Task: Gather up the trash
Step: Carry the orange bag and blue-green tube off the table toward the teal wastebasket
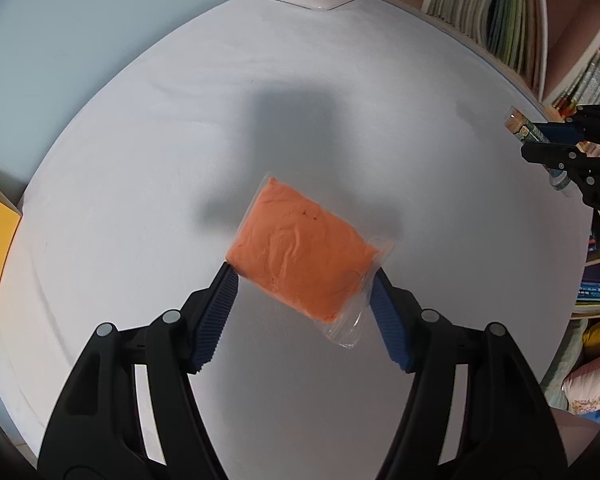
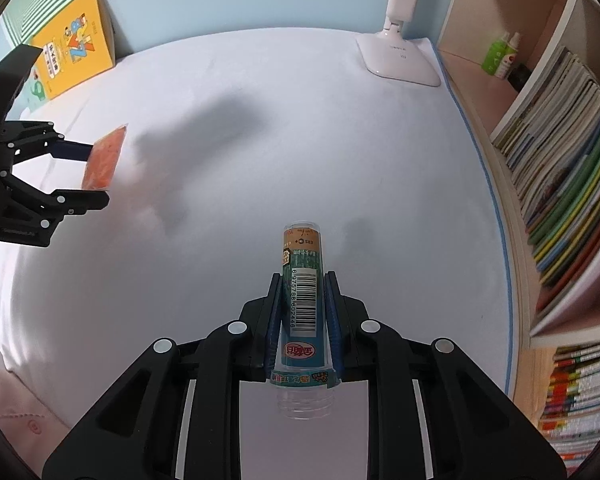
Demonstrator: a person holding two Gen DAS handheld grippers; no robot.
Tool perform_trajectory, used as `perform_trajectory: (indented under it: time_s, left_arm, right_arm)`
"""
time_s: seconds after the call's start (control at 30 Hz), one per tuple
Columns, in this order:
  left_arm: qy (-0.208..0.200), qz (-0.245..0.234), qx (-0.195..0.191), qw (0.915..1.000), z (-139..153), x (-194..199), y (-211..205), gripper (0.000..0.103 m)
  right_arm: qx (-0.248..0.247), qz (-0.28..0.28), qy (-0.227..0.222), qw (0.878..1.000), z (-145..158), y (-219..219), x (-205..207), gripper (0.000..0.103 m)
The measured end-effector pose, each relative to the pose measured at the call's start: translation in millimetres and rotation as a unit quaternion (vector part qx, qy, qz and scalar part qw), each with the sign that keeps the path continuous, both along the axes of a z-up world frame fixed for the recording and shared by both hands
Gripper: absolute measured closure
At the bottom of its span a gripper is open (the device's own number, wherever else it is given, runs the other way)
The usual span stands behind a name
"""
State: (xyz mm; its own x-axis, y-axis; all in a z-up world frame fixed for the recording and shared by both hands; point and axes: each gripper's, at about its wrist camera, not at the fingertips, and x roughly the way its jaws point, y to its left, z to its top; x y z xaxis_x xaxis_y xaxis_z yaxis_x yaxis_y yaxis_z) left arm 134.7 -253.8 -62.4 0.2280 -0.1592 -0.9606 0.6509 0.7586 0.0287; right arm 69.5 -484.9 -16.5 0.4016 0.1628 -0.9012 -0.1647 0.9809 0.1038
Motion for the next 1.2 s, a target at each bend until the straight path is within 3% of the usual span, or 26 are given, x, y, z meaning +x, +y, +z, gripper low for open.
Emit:
perform_trajectory:
  time_s: [0.5,0.73,1.0,1.2]
  left_arm:
    - [-0.009,-0.065,-0.013,0.9977,12.5,-59.5,48.1,0.04]
    - [-0.006,-0.12,-0.002,0.9928,7.1,-95.7,58.8,0.04]
    - [0.001,-0.18,-0.001,0.9837,5.2,-136.3,40.2,0.04]
    - [0.004,-0.237,-0.008,0.9714,5.5,-178.7,-0.6,0.04]
  right_arm:
    - [0.005,-0.063,-0.013,0.998,21.6,61.6,-79.2,0.082]
    - [0.009,-0.107,-0.011,0.994,20.9,83.4,-128.3,0.082]
    - [0.017,-0.171,-0.006,0.985,20.6,80.4,-189.9,0.082]
    - [0.018,-0.226,-0.001,0.974,20.0,66.4,-245.9,0.082]
